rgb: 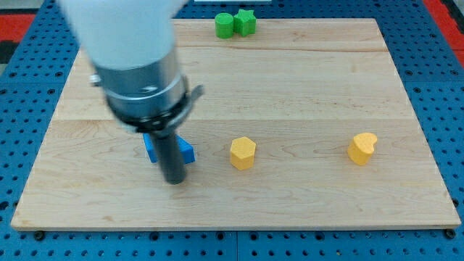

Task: Move the yellow hexagon below the yellow heart

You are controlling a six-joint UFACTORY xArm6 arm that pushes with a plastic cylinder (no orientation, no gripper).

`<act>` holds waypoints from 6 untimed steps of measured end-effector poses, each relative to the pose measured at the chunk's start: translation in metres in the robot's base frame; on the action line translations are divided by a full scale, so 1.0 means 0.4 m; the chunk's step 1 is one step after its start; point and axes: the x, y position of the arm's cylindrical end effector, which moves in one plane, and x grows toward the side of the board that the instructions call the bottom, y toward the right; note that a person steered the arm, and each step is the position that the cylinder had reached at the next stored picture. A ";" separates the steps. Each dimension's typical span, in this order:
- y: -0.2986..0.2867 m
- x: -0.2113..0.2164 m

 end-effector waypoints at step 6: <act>0.491 0.086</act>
